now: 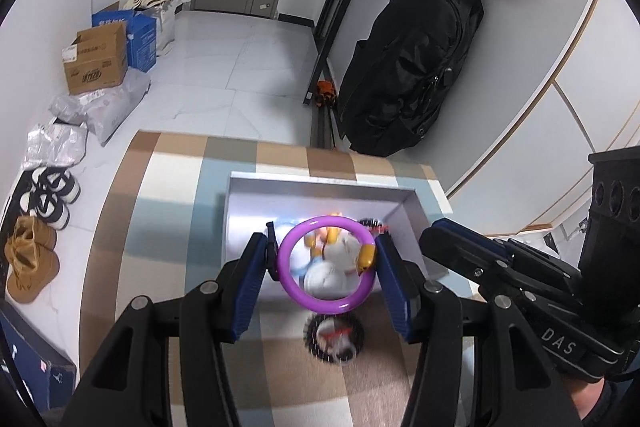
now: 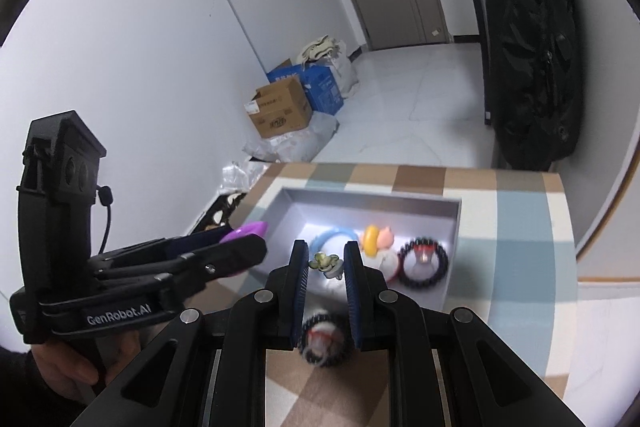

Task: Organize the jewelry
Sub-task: 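Lower the ring and charm into the box and open both grippers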

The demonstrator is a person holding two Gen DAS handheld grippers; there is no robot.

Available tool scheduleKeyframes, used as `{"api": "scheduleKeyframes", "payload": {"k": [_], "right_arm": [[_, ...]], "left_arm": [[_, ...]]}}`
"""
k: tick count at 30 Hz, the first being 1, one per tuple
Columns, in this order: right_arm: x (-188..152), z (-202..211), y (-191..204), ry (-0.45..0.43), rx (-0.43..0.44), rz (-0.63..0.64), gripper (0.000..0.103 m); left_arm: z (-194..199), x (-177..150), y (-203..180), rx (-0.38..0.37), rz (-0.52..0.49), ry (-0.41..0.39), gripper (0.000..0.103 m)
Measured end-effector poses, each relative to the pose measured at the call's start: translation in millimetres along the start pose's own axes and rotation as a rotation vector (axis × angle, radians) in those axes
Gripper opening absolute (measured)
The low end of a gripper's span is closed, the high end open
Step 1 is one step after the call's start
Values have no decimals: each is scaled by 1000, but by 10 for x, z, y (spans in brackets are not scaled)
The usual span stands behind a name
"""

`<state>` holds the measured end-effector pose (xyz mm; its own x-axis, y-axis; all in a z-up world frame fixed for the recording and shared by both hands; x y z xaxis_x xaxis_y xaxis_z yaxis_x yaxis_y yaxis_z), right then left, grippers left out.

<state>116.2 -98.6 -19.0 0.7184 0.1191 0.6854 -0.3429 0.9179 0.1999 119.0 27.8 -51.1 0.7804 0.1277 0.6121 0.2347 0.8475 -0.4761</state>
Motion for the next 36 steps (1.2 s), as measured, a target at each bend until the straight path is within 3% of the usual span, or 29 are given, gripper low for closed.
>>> {"api": "scheduleKeyframes", "payload": {"k": [13,32,36], "right_arm": [[201,-387,-192,35,26,-43,17],[171,-537,-343,84,61,-131,17],[174,-527,-370,78,60,-146,20]], "left_arm": [[-324,128,247,-11,38,37,49],[-462,132,241,4,28,59,49],[-469,144,268,-25,60,63,50]]}}
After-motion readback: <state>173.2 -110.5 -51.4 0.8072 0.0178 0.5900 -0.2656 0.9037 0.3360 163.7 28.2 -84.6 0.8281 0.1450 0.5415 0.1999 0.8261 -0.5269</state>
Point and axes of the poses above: each gripper's, at about its wrist camera, not at the fingertips, and z roughly against the way its jaws point, y to its left, x to its top, the point moved 4 cm from there along -z, roughly the way its jaws point, and after that the axes turned 13 degrees about -x, right-handed, at the moved point
